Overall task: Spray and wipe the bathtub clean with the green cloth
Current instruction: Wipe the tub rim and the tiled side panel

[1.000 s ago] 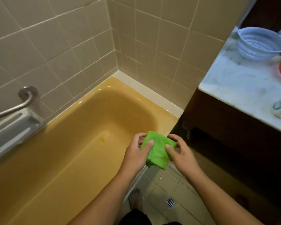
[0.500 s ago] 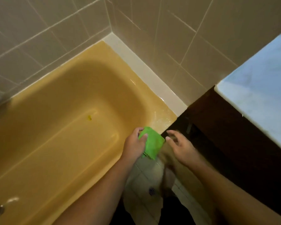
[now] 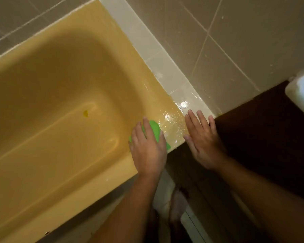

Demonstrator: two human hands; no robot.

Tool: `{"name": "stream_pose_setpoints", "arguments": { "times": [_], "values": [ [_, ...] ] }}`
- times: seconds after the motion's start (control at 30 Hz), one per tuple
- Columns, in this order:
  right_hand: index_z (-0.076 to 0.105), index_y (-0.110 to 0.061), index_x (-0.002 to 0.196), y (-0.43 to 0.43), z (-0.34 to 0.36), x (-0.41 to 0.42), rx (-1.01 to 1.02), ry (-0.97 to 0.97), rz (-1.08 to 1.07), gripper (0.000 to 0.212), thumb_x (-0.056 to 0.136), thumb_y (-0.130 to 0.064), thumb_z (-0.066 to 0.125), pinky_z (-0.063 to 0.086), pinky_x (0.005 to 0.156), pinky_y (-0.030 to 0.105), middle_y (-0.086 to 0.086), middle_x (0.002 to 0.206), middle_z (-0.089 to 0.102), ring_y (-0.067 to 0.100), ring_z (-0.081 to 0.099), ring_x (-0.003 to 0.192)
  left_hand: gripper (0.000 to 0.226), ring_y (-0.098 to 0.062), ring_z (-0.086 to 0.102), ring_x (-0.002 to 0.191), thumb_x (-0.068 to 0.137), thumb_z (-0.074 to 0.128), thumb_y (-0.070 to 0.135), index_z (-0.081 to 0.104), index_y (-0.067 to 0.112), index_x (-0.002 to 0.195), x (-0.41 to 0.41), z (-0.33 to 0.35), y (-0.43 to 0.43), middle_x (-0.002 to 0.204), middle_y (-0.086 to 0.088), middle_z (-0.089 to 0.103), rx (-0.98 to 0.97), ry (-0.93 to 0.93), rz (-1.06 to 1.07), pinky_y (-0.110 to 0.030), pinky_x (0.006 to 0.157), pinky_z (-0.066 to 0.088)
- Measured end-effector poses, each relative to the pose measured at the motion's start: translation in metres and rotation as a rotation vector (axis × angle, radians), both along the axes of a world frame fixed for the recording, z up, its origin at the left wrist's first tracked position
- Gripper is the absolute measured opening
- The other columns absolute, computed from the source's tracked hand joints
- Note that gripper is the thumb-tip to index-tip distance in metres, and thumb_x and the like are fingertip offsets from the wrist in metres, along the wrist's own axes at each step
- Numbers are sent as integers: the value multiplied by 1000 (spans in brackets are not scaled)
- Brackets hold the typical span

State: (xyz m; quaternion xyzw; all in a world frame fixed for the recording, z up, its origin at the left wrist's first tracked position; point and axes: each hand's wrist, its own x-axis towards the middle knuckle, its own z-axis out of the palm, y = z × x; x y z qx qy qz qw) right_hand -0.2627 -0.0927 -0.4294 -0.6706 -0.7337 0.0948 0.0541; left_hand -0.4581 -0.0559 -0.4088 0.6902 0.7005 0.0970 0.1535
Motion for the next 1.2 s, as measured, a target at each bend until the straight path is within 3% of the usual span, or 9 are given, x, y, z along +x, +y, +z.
{"name": "stream_pose_setpoints", "arguments": {
  "times": [0.13,0.27,0.47,0.57,0.7,0.77,0.9,1.1,1.2],
  "values": [
    [23,-9,164,2,-8,3,93,40,11,61,112,-42,23,9,128,54,7,172,18,27,13,160,66,-32,29,152,107,40,49,24,20,164,29,-4,32,165,-11,33,66,5,-158,-58,120,33],
    [26,-5,162,-3,-12,10,148,37,26,57,112,-34,28,15,128,54,11,171,20,28,15,159,58,-29,26,155,108,43,46,34,26,161,2,-2,-6,165,-3,36,95,-48,-465,-64,117,33],
    [29,-4,161,-1,-7,12,175,101,47,56,110,-27,33,15,128,53,10,171,22,27,16,159,52,-31,43,137,105,54,36,47,18,153,34,-4,54,146,-11,51,134,-66,-168,-64,110,38],
    [32,0,159,-3,-13,16,208,189,40,55,108,-18,37,17,128,53,14,169,25,28,16,159,56,-27,43,138,104,58,33,44,20,156,60,0,32,145,-8,51,174,-70,-350,-59,116,35],
    [37,8,154,-6,-17,21,254,224,55,52,105,-12,37,21,127,54,20,165,32,33,22,157,53,-27,44,141,102,59,34,48,23,153,22,-4,-11,144,-3,52,193,-42,-580,-61,114,34],
    [38,8,153,-6,-15,23,269,215,66,52,107,-15,35,21,127,53,21,164,33,34,23,157,49,-28,47,138,103,57,35,52,22,150,14,-8,3,142,-3,55,210,-35,-561,-61,111,35],
    [37,6,155,-8,-11,21,266,192,62,53,107,-17,35,21,127,53,19,165,32,33,23,157,48,-26,49,134,104,52,39,54,22,148,60,-4,43,140,-2,57,223,53,-278,-61,115,33],
    [35,3,157,-8,-9,25,243,184,81,54,108,-18,36,19,128,51,17,167,30,31,21,158,50,-29,44,141,104,51,41,52,22,150,0,-6,7,143,-3,54,179,-17,-554,-58,112,36],
    [34,1,158,-7,-10,21,241,145,90,55,106,-18,38,19,127,53,15,168,29,30,20,158,51,-31,48,135,102,50,42,53,21,148,19,-10,41,142,-7,55,156,25,-190,-61,110,39]
  ]
}}
